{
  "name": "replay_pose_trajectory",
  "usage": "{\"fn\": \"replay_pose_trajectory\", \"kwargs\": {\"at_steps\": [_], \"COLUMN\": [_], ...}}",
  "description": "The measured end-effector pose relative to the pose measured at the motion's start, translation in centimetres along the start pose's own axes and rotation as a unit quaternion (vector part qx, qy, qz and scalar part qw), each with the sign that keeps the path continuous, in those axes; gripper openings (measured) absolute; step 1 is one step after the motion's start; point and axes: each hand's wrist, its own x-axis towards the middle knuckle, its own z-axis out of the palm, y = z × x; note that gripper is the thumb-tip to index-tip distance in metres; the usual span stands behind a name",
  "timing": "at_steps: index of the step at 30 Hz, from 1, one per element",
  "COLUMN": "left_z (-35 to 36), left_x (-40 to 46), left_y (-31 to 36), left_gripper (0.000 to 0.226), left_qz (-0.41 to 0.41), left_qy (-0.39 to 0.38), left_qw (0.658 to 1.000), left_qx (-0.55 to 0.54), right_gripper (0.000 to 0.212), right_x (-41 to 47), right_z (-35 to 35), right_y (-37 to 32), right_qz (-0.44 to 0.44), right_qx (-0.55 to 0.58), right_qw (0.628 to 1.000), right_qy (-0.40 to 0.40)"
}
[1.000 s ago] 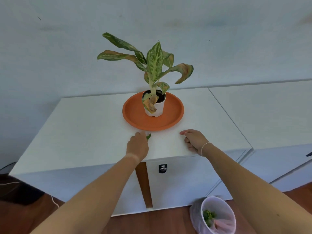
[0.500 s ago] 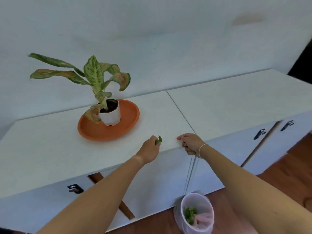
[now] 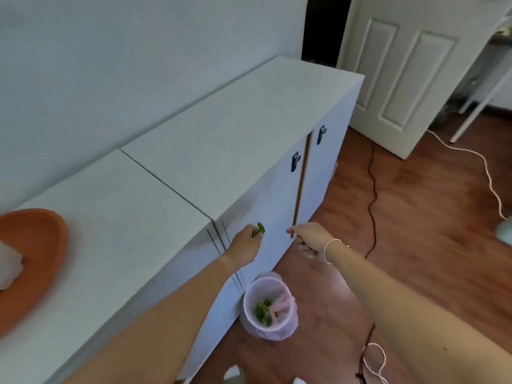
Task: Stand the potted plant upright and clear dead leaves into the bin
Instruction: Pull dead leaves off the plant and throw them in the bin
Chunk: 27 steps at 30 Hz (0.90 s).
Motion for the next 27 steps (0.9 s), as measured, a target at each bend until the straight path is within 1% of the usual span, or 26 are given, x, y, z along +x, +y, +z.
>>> {"fn": "replay_pose_trajectory", "kwargs": {"at_steps": [2,5,9,12,13,15,16,17,18,19,20,22,23,26,27], "left_z": [1.5,3.6,6.3,7.7,8.1,9.0,9.7,10.2,10.8,11.4,12.0,13.3,13.8,14.6,14.8], "left_x": [1.9,4.0,6.9,8.6,9.2,11.2,12.5,13.7,14.9,15.8,16.4,17.9,18.5,19.3,19.4], "left_y": [-0.6,-2.9,-8.6,-12.2,-13.3,-15.9,-17.9,-19.7,-21.2,-22.2,-22.7,-24.3,-25.1,-26.3,-26.5], "left_gripper": [0.016,0.023,0.023,0.031,0.03,0.018,0.019,0.03,0.031,0.021,0.016,0.022,0.025,0.04,0.043], "left_qz": [-0.028,-0.084,-0.167,-0.222,-0.245,-0.277,-0.292,-0.308,-0.321,-0.329,-0.337,-0.348,-0.349,-0.365,-0.372], "left_qy": [-0.039,-0.068,-0.098,-0.088,-0.085,-0.065,-0.049,-0.033,-0.028,-0.017,-0.014,-0.027,-0.043,-0.069,-0.071], "left_qw": [0.999,0.994,0.979,0.966,0.959,0.946,0.94,0.933,0.926,0.921,0.916,0.904,0.9,0.886,0.88], "left_qx": [-0.008,-0.026,-0.069,-0.105,-0.119,-0.154,-0.169,-0.184,-0.195,-0.209,-0.217,-0.247,-0.257,-0.277,-0.286], "right_gripper": [0.022,0.023,0.024,0.024,0.022,0.018,0.02,0.023,0.027,0.029,0.027,0.01,0.014,0.056,0.065], "right_x": [0.7,2.1,6.1,9.6,10.7,13.6,15.0,16.4,17.9,19.1,20.0,22.0,22.8,24.9,25.3], "right_z": [-0.8,-0.8,1.1,2.6,3.0,3.9,4.2,4.5,5.0,5.5,5.9,6.8,7.1,7.9,8.1], "right_y": [2.1,5.6,11.7,15.8,17.1,19.5,20.7,21.7,22.9,24.1,24.7,26.6,27.4,29.9,30.5], "right_qz": [0.028,0.068,0.138,0.18,0.192,0.21,0.219,0.224,0.229,0.235,0.24,0.255,0.262,0.27,0.276], "right_qx": [0.046,0.095,0.145,0.198,0.215,0.245,0.261,0.267,0.268,0.269,0.277,0.308,0.314,0.361,0.377], "right_qw": [0.998,0.991,0.975,0.957,0.95,0.937,0.93,0.925,0.924,0.922,0.919,0.904,0.899,0.884,0.878], "right_qy": [0.031,0.063,0.093,0.111,0.119,0.132,0.139,0.148,0.15,0.15,0.146,0.15,0.156,0.122,0.104]}}
